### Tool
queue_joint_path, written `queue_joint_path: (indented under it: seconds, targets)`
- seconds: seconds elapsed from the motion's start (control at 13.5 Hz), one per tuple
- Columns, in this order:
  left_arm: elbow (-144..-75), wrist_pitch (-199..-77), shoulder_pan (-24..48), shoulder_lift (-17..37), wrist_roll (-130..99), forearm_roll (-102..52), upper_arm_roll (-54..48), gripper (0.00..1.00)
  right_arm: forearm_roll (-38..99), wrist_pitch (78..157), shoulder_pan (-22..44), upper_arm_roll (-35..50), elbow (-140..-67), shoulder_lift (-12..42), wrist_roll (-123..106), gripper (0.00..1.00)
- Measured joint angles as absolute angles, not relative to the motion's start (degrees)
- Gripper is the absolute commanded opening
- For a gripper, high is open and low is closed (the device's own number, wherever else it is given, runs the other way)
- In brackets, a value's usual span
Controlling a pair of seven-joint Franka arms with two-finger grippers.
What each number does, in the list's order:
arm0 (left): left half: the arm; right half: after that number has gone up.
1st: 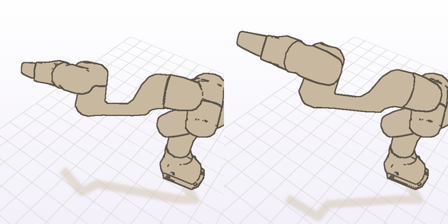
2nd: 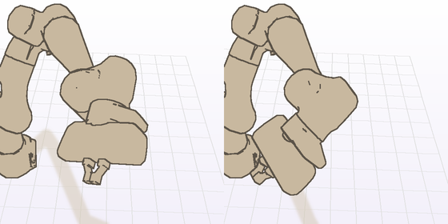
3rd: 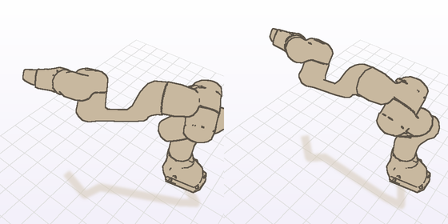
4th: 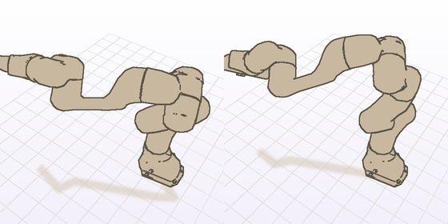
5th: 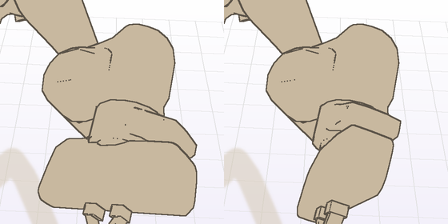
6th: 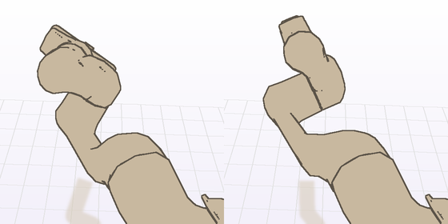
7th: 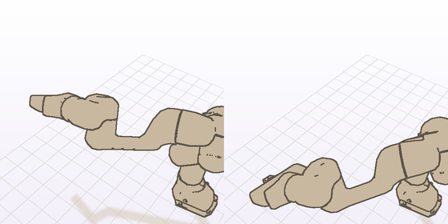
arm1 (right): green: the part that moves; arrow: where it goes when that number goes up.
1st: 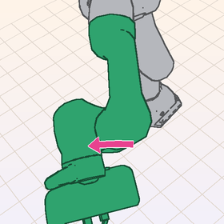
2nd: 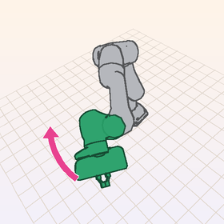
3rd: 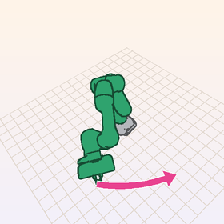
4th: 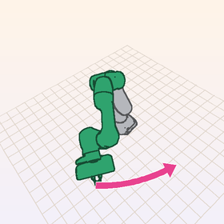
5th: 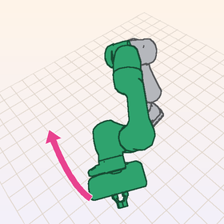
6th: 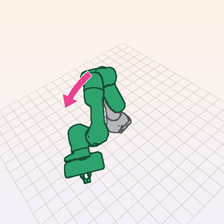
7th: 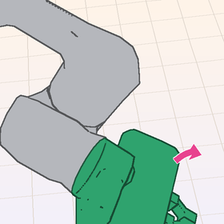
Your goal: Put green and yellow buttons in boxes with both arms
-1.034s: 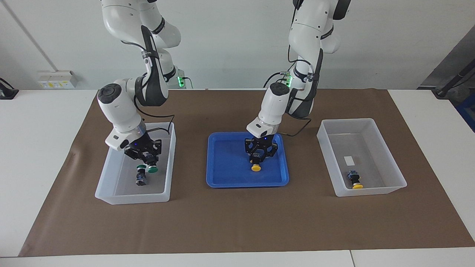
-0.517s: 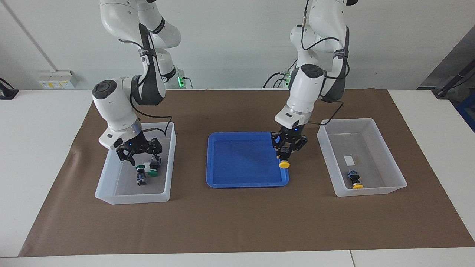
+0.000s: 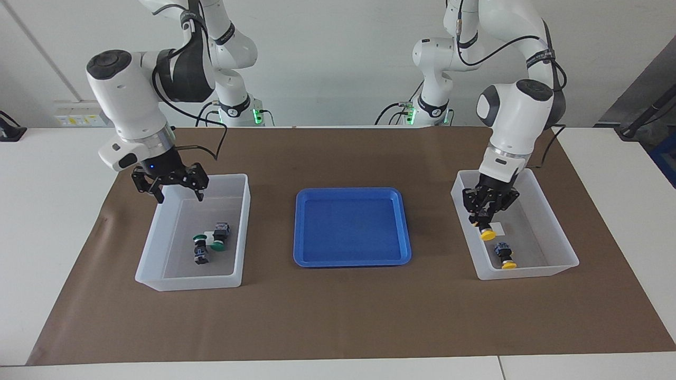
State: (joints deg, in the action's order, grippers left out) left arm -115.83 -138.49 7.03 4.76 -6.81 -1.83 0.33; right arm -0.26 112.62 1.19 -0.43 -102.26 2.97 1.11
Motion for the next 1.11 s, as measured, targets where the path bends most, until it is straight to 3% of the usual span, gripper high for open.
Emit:
queue_joint_path:
  seconds: [0.44, 0.81, 0.89, 0.96, 1.11]
  targets:
    - [-119.0, -138.7, 0.8, 4.6, -3.1, -1.8, 0.3, 0.00, -0.6, 94.1, 2.7, -4.9, -90.9, 1.1, 2.5, 1.00]
    - [-126.9, -146.0, -0.9, 4.5, -0.3, -1.8, 0.1, 0.00, -0.6, 92.2, 4.6, -7.2, -91.3, 0.4, 2.5, 1.00]
    - [-127.9, -146.7, -0.9, 4.7, -0.3, -1.8, -0.1, 0.04, -0.6, 92.2, 4.7, -7.2, -91.3, 0.4, 2.5, 1.00]
    - [-128.7, -147.6, -0.9, 5.0, -0.3, -1.8, -0.2, 0.25, -0.6, 92.3, 4.7, -7.2, -91.4, 0.4, 2.5, 1.00]
    - [-129.7, -149.0, -0.9, 5.7, -0.3, -1.8, -0.4, 0.86, -0.8, 92.3, 4.4, -7.6, -91.4, 0.4, 2.5, 1.00]
